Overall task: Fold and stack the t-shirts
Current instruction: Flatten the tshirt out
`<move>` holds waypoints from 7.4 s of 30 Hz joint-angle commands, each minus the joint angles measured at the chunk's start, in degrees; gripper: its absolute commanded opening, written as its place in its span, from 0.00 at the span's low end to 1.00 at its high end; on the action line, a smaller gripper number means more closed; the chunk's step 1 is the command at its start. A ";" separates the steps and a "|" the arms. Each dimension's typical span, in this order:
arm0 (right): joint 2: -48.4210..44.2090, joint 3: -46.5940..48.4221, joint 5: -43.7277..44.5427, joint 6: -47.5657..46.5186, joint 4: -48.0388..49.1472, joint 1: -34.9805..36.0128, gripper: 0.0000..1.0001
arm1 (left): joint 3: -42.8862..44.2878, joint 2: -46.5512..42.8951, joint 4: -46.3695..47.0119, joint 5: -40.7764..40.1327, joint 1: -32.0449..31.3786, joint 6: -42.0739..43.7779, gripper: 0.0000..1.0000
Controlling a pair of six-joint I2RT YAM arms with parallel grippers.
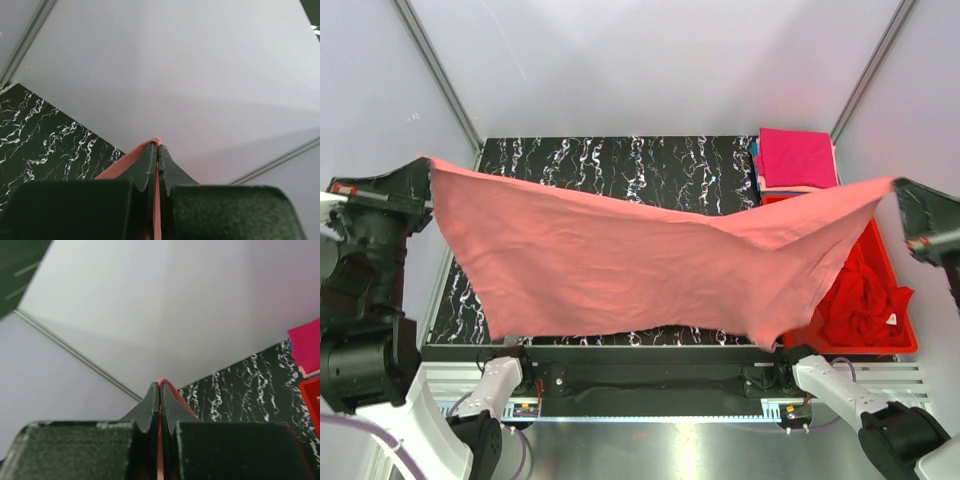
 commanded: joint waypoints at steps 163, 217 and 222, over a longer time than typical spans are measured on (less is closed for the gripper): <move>-4.45 -78.18 -33.03 -1.84 28.01 -15.09 0.00 | -58.42 4.21 15.76 -20.77 -0.51 10.77 0.00; -14.21 -70.81 -13.44 0.36 -16.55 -5.51 0.00 | -65.90 -4.41 -11.85 -32.20 6.87 -12.78 0.00; -14.22 -73.98 -16.33 1.33 -16.30 -5.51 0.00 | -68.19 0.16 -14.49 -29.03 6.79 -15.94 0.00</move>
